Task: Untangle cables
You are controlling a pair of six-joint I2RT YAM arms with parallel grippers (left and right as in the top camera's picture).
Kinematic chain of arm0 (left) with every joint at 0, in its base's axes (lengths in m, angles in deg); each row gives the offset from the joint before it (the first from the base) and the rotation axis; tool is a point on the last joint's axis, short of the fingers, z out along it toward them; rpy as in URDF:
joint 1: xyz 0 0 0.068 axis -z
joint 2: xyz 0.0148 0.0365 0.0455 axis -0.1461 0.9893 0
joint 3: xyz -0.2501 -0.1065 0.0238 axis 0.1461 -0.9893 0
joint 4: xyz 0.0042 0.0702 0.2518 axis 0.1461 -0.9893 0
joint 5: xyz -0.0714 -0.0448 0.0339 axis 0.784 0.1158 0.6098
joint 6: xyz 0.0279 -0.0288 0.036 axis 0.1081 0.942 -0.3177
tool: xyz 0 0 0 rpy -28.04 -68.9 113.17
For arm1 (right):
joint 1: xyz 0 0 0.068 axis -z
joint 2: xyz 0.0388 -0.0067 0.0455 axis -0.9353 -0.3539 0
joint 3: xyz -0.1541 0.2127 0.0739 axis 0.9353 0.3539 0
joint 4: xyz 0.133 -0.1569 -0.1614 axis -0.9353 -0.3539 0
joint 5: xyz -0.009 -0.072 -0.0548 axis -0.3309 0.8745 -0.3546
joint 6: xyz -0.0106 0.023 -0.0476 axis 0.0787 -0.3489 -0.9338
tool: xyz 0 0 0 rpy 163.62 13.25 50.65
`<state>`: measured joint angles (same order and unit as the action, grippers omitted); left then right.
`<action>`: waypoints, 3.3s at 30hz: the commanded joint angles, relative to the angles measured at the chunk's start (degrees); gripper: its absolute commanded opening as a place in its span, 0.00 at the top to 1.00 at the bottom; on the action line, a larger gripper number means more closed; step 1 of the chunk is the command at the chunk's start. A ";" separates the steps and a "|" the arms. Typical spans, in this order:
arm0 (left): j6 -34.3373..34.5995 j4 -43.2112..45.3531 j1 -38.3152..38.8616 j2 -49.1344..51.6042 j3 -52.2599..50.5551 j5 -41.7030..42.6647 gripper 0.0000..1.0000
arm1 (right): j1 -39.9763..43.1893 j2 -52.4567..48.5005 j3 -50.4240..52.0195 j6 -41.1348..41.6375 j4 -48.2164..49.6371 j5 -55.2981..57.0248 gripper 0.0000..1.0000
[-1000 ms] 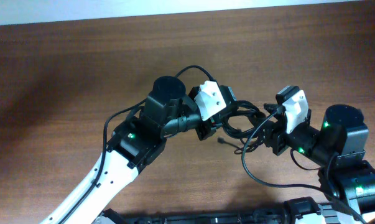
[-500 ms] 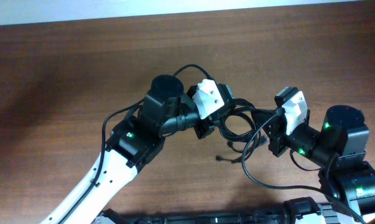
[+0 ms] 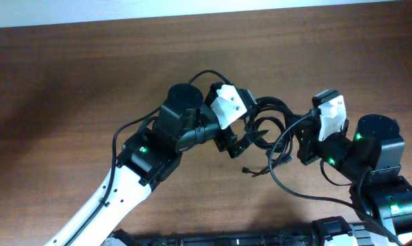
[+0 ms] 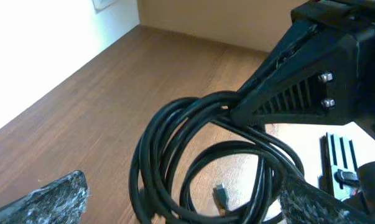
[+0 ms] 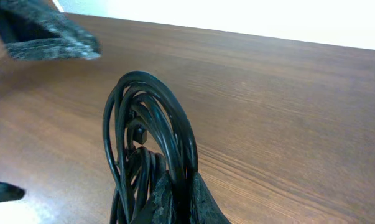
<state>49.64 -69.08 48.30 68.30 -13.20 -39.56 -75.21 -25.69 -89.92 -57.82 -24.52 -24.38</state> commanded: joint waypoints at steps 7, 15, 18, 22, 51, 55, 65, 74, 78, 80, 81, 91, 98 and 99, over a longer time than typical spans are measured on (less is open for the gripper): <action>3.91 -1.90 0.04 -1.07 0.94 -1.68 0.01 | 0.35 0.22 -1.07 7.48 1.92 4.59 0.96; 10.54 -1.95 0.07 -1.07 0.94 -7.80 0.01 | 0.35 0.22 -1.07 8.02 5.35 -3.02 0.96; 11.10 -2.12 0.04 -1.07 0.94 -7.82 0.01 | 0.35 0.24 -1.07 8.00 7.91 -8.81 0.96; 11.08 -2.29 0.04 -1.07 0.94 -8.24 0.01 | 0.35 0.24 -1.07 8.00 9.33 -11.96 0.96; 11.08 -1.97 0.04 -1.07 0.94 -12.37 1.00 | 0.35 0.22 -1.07 8.00 11.30 -16.00 0.96; 11.10 -2.34 0.04 -1.07 0.94 -18.99 1.00 | 0.35 0.22 -1.07 8.00 10.82 -15.13 0.96; 5.57 -3.19 0.07 -1.07 0.94 -25.09 1.00 | 0.35 0.22 -1.07 7.48 8.39 -10.80 0.39; 2.08 -2.93 0.07 -1.07 0.94 -9.33 1.00 | 0.35 0.17 -1.07 -0.70 4.66 -10.80 0.38; 1.49 -2.64 0.07 -1.07 0.94 -5.92 1.00 | 0.35 0.15 -1.07 -1.55 4.02 -10.71 0.38; 1.49 -2.60 0.07 -1.07 0.94 -4.90 1.00 | 0.35 0.15 -1.07 -1.53 3.93 -9.16 0.43; 1.49 -2.60 0.07 -1.07 0.94 -4.90 1.00 | 0.35 0.15 -1.07 -1.53 3.78 -8.81 0.45; 1.51 -2.32 0.04 -1.07 0.94 -5.33 1.00 | 0.35 0.15 -1.07 -1.51 3.58 -8.11 0.96; 9.38 -2.82 0.04 -1.07 0.94 -18.40 1.00 | 0.35 0.17 -1.07 -0.83 4.55 -7.80 0.96; 10.84 -3.17 0.04 -1.07 0.94 -20.55 1.00 | 0.35 0.17 -1.07 -0.24 4.85 -7.78 0.96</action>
<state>54.49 -72.01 48.78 68.11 -13.00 -50.36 -75.21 -25.91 -89.96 -59.16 -20.43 -33.54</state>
